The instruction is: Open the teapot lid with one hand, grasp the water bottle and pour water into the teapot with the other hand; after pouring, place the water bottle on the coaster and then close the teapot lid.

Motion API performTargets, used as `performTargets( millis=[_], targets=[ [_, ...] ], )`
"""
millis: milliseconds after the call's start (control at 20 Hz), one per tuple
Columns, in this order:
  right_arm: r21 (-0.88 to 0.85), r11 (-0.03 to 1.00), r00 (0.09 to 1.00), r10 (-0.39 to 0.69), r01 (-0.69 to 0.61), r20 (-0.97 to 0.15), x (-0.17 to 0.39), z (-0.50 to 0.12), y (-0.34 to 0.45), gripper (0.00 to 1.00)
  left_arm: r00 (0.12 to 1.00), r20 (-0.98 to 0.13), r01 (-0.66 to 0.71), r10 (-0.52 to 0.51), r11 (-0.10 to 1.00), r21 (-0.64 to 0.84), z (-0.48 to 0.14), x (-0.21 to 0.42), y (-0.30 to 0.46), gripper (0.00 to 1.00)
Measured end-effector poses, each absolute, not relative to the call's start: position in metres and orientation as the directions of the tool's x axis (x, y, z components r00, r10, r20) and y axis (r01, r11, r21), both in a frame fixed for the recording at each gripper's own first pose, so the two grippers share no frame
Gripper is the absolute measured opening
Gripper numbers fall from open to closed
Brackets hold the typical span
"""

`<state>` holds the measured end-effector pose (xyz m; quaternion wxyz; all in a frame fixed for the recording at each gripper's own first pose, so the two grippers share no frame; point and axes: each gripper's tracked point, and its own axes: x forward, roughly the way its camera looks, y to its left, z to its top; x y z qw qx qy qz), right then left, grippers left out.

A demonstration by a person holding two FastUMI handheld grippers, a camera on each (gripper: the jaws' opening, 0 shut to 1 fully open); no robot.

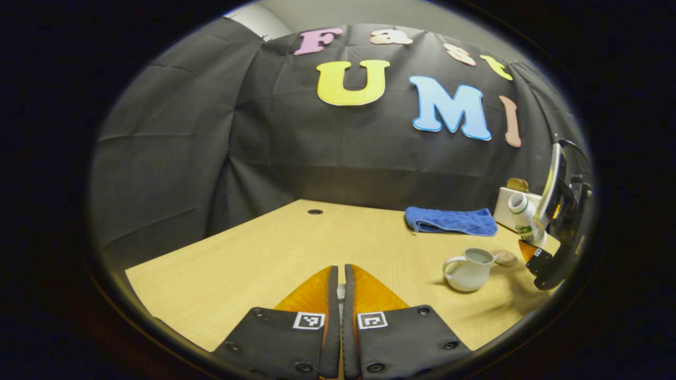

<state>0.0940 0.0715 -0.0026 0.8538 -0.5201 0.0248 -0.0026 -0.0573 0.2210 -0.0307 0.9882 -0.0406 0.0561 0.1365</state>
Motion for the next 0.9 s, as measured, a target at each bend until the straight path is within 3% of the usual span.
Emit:
performTargets(
  millis=[400,650,900],
  targets=[
    [-0.977,0.211,1.0,-0.011,0.009,0.007,0.091,-0.012,0.084,0.78,0.953,-0.139,-0.281,0.269,0.957,-0.069,-0.038,-0.064,0.227,0.09],
    [-0.994,0.101,0.999,0.011,0.03,0.031,0.095,-0.005,0.086,0.78,0.95,-0.15,-0.286,0.273,0.956,-0.071,-0.045,-0.065,0.229,0.12],
    [-0.999,0.016,0.998,0.037,0.051,0.052,0.092,0.002,0.088,0.78,0.949,-0.155,-0.288,0.274,0.955,-0.07,-0.045,-0.064,0.229,0.08]
  ],
)
